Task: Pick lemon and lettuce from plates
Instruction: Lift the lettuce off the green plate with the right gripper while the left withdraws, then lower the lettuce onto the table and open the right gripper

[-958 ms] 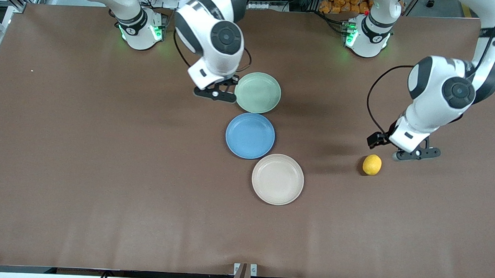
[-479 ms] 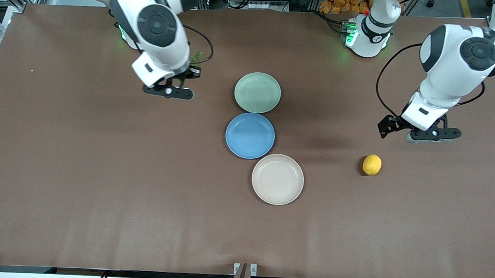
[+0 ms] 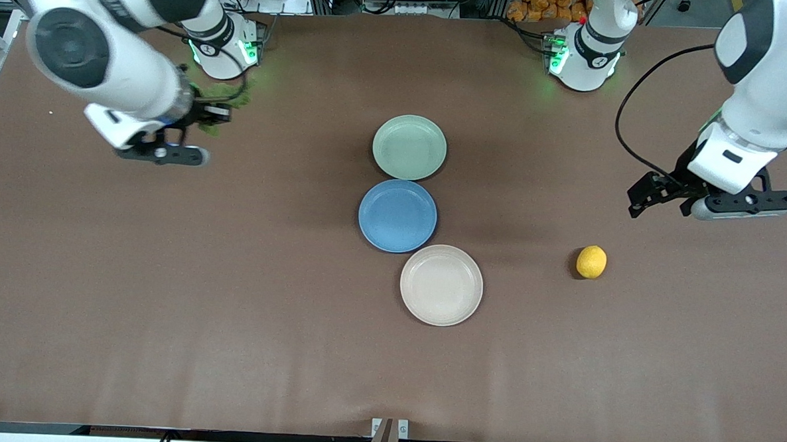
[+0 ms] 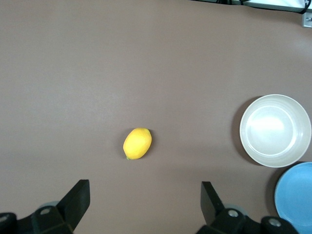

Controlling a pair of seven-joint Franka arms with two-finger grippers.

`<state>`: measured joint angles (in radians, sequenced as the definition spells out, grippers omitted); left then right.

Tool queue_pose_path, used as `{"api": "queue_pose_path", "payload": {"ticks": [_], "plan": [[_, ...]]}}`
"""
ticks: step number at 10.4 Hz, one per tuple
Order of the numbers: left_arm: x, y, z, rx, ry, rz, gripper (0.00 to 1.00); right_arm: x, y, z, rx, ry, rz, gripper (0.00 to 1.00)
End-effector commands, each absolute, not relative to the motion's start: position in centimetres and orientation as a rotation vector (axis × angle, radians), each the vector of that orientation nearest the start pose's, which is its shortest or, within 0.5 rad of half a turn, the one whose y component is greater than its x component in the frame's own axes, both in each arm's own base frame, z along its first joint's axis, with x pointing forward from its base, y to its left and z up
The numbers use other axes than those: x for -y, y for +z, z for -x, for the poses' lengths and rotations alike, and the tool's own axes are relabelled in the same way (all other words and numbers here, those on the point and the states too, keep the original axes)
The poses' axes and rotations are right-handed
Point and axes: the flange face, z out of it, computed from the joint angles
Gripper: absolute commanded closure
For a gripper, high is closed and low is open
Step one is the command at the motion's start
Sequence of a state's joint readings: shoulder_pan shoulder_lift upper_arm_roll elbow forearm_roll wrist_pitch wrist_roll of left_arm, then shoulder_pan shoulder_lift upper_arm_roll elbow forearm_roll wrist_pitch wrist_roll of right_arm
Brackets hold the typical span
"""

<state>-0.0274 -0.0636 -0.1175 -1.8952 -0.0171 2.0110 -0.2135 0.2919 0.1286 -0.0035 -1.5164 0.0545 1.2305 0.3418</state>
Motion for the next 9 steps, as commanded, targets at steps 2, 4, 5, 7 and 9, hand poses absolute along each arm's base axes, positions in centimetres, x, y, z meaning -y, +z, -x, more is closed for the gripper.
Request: {"api": "queue_pose_path", "payload": {"ticks": [2, 4, 5, 7, 9], "plan": [[8.5, 57.2, -55.6, 0.018, -0.21, 3.188, 0.0, -10.9, 56.5, -53.1, -0.051, 0.694, 3.135, 1.0], [8.2, 60.7, -55.3, -0.045, -0.2, 3.18, 0.0, -8.3, 56.3, -53.8, -0.063, 0.683, 3.172, 1.0], [8.0, 61.8, -55.2, -0.055, -0.2, 3.177, 0.0, -6.3, 55.9, -54.3, -0.07, 0.685, 3.156, 1.0], [7.2, 63.3, -54.9, -0.091, -0.17, 3.152, 0.0, -2.1, 53.6, -56.0, -0.136, 0.684, 3.127, 1.0], [8.1, 64.0, -54.5, -0.123, -0.173, 3.142, 0.0, 1.0, 50.0, -57.3, -0.113, 0.745, 3.09, 1.0]]}}
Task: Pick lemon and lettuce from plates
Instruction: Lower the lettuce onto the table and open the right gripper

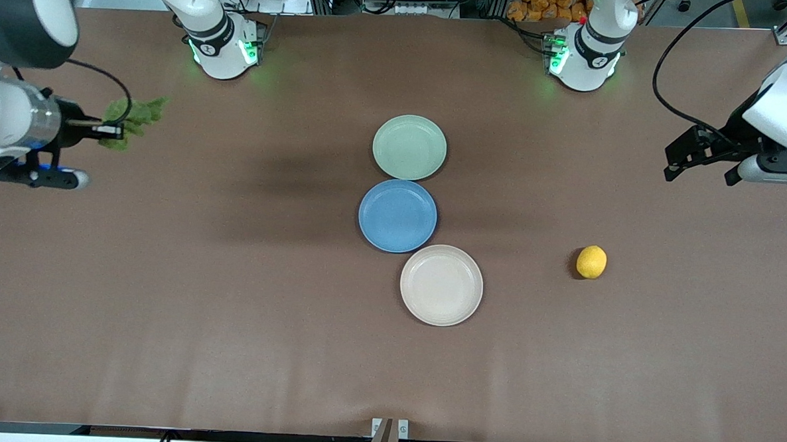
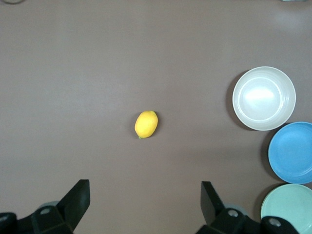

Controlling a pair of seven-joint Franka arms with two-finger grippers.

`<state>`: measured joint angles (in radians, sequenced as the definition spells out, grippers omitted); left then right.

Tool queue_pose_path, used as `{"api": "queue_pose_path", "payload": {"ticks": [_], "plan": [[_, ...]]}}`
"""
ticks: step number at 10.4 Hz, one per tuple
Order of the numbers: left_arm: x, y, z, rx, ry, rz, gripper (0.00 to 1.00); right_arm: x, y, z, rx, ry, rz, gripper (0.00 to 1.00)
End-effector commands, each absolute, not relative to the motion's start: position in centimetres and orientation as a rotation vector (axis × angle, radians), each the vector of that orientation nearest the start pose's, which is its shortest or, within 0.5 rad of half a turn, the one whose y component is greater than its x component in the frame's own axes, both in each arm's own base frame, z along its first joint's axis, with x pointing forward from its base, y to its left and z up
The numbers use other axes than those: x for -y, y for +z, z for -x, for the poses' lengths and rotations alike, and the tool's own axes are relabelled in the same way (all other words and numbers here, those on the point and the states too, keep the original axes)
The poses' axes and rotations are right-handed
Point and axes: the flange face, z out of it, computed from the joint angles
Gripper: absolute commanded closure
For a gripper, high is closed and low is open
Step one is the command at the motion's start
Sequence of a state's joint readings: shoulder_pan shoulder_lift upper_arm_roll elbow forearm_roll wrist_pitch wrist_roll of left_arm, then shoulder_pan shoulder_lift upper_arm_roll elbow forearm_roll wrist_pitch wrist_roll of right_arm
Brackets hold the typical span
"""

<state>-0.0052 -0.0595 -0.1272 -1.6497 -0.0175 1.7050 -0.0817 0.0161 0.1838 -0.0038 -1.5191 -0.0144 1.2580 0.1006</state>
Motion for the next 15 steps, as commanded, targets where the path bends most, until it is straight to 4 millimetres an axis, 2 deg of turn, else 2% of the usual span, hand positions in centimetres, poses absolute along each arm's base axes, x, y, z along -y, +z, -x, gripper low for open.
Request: {"api": "queue_pose_path", "payload": {"ticks": [1, 2, 6, 8, 10, 12, 13, 14, 15], "plan": [[8.4, 64.4, -54.5, -0.128, -0.161, 3.143, 0.0, 2.6, 47.5, -57.9, -0.134, 0.751, 3.075, 1.0], [8.2, 64.6, -54.3, -0.126, -0.127, 3.143, 0.0, 3.2, 45.9, -58.0, -0.099, 0.728, 3.072, 1.0], [8.1, 64.3, -54.0, -0.114, -0.079, 3.107, 0.0, 3.1, 38.5, -59.3, -0.082, 0.688, 3.082, 1.0], [8.0, 64.4, -54.0, -0.107, -0.08, 3.116, 0.0, 3.5, 35.4, -59.2, -0.085, 0.657, 3.086, 1.0], [8.2, 64.4, -54.0, -0.11, -0.081, 3.112, 0.0, 4.4, 33.1, -58.6, -0.077, 0.627, 3.085, 1.0], [8.5, 64.3, -54.0, -0.124, -0.08, 3.117, 0.0, 4.3, 32.2, -58.6, -0.075, 0.639, 3.082, 1.0], [8.6, 64.3, -54.0, -0.129, -0.081, 3.113, 0.0, 4.1, 31.7, -58.5, -0.075, 0.656, 3.072, 0.92], [8.6, 64.3, -54.0, -0.124, -0.08, 3.117, 0.0, 4.0, 31.9, -58.6, -0.076, 0.658, 3.072, 0.39], [8.6, 64.0, -54.1, -0.124, -0.071, 3.115, 0.0, 4.1, 32.2, -58.7, -0.076, 0.656, 3.072, 0.0]]}}
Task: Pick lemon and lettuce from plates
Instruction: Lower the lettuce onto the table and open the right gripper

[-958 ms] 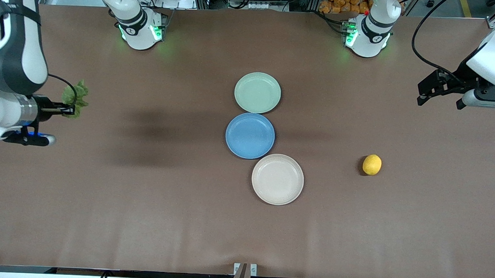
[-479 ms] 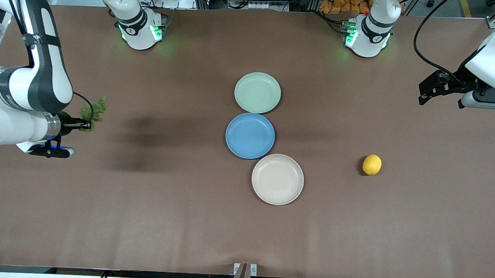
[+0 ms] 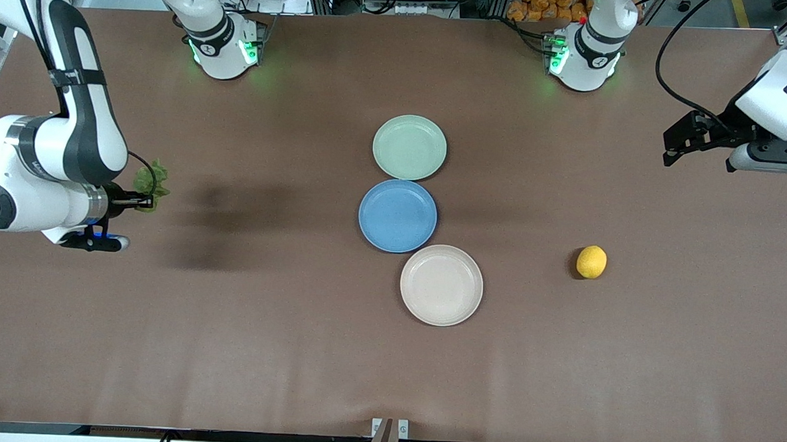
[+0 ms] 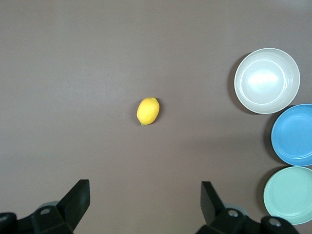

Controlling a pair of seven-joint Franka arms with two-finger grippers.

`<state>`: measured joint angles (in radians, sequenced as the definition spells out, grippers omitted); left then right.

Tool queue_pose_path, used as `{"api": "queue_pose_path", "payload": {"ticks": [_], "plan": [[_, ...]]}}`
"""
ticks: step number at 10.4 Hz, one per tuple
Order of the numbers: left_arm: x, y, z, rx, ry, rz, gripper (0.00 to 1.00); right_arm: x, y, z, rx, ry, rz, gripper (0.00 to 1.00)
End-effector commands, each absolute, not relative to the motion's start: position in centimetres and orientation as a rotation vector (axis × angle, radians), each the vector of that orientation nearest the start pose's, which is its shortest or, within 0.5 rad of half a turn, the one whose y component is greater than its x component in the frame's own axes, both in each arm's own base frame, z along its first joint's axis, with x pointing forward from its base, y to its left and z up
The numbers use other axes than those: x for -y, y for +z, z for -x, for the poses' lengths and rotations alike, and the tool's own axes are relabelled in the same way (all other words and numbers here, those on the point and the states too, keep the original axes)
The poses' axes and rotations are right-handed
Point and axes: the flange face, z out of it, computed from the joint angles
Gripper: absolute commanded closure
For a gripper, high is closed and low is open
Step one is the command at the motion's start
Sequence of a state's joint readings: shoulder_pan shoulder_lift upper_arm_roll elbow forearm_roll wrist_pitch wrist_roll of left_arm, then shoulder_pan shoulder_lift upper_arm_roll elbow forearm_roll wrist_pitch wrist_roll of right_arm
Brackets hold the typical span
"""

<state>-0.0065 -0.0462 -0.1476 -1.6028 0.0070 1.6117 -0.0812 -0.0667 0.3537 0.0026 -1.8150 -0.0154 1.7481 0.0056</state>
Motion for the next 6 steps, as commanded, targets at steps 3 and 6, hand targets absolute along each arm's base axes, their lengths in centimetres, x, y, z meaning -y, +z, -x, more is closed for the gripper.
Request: {"api": "queue_pose_path", "payload": {"ticks": [3, 6], "plan": [[9.6, 63.0, -54.6, -0.12, -0.043, 3.12, 0.0, 4.2, 34.4, -59.7, -0.08, 0.628, 3.079, 0.0], [9.7, 62.9, -54.7, -0.134, -0.05, 3.12, 0.0, 4.0, 35.3, -60.3, -0.078, 0.599, 3.084, 0.0]]}}
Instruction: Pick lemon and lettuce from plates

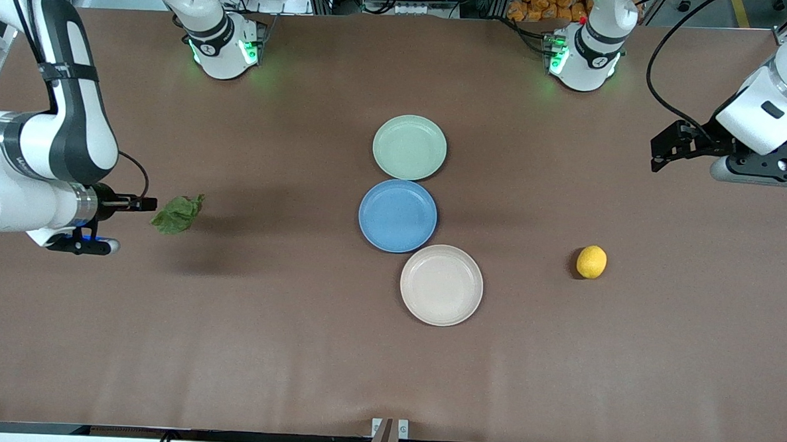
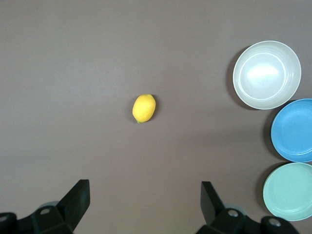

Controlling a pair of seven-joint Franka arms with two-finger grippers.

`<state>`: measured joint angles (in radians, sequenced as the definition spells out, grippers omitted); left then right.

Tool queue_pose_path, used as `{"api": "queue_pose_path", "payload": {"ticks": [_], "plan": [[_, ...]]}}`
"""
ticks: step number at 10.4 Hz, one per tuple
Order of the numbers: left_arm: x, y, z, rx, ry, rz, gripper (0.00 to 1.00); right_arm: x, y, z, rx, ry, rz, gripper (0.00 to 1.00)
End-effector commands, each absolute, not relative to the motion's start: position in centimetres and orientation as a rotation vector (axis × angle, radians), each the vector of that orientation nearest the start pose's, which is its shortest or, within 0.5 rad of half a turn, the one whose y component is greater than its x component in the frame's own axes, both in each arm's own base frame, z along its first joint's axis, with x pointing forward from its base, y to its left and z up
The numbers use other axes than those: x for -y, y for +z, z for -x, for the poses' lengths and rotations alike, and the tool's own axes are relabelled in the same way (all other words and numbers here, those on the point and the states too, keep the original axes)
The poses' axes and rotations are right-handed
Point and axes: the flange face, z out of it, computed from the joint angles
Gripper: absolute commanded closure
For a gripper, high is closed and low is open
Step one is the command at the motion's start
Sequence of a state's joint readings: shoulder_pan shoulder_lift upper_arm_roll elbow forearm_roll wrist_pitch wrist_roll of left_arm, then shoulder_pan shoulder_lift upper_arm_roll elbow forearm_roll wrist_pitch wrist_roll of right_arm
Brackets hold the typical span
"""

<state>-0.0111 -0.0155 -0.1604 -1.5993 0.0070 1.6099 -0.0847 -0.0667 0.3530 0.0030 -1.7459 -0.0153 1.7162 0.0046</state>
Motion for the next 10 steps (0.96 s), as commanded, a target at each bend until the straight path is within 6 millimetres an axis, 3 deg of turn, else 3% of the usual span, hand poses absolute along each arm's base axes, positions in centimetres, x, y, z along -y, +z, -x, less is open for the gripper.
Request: {"api": "queue_pose_path", "payload": {"ticks": [1, 7, 10], "plan": [[9.8, 62.5, -55.0, -0.132, -0.042, 3.124, 0.0, 4.1, 36.4, -60.6, -0.079, 0.596, 3.083, 0.0], [9.9, 62.5, -55.0, -0.135, -0.037, 3.173, 0.0, 3.9, 44.9, -62.0, -0.076, 0.585, 3.084, 0.0], [10.2, 62.5, -55.0, -0.147, -0.043, 3.165, 0.0, 3.3, 48.4, -61.7, -0.064, 0.603, 3.079, 0.0]]}}
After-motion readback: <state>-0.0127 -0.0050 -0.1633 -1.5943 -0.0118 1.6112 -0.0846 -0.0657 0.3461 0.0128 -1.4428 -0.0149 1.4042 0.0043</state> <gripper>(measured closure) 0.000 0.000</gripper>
